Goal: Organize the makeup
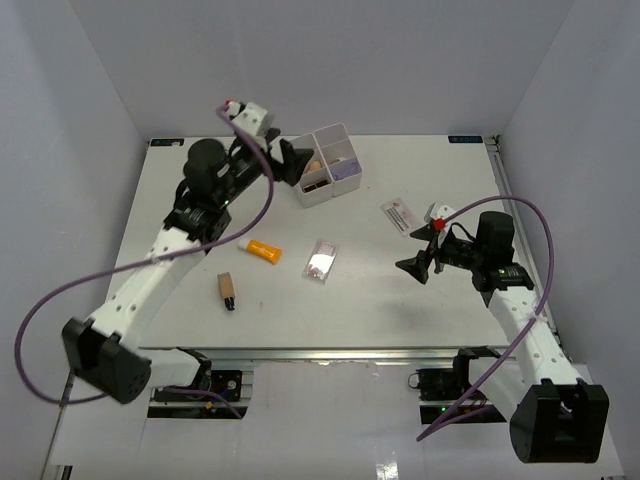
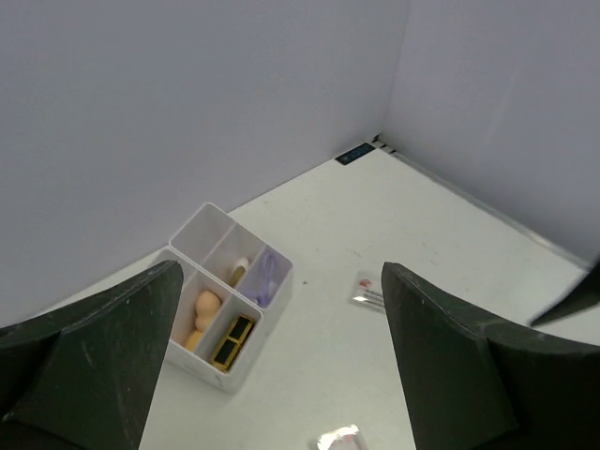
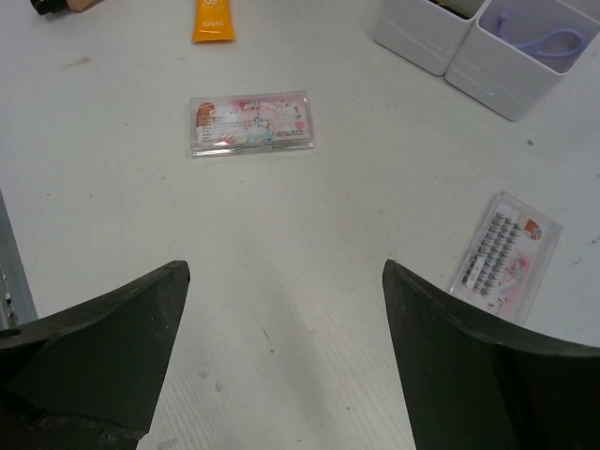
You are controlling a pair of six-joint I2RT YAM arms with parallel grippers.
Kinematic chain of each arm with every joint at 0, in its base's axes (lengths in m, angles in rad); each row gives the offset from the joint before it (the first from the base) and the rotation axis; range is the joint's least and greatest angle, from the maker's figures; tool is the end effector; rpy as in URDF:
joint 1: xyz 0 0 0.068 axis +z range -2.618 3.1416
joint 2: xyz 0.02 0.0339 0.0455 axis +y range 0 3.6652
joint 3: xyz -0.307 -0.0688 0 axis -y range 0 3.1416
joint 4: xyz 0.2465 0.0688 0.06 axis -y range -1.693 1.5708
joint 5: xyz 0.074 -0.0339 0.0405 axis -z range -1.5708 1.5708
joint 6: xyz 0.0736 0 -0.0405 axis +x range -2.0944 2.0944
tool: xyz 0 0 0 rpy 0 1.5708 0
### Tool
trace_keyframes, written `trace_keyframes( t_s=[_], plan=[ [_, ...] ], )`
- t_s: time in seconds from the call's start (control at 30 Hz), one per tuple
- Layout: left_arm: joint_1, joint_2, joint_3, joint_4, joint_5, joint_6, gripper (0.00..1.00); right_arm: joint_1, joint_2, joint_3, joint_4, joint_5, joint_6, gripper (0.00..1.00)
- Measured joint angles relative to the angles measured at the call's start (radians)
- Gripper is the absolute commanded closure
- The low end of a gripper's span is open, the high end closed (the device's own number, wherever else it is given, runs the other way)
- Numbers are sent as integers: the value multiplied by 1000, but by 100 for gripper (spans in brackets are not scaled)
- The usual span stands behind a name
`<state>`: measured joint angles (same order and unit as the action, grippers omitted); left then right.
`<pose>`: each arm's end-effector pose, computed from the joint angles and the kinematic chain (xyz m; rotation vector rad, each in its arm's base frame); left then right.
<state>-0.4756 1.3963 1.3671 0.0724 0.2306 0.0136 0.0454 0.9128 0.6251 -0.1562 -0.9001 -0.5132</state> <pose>0.3127 -0.1800 0.4749 0.5545 1.4513 -0.5426 0.1910 0.0664 0.2926 -1.0241 1.5784 0.5822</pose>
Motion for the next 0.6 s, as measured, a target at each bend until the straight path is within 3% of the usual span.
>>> trace_keyframes(
  t_s=[0.1, 0.23, 0.33, 0.43, 0.6],
  plan=[
    [24, -272, -216, -44, 6, -101, 2, 57, 70, 8, 0, 22, -24, 8],
    [73, -502, -443, -142, -8, -214, 2, 329, 257, 113, -26, 203, -37, 9],
    [132, -578, -566, -207, -13, -276, 2, 505, 416, 229, -65, 317, -13, 10],
    [188, -600, -655, -256, -23, -315, 2, 621, 650, 489, -112, 423, 36, 10],
    [223, -663, -691, -302, -73, -330, 2, 750, 954, 834, -137, 534, 129, 10]
  ],
)
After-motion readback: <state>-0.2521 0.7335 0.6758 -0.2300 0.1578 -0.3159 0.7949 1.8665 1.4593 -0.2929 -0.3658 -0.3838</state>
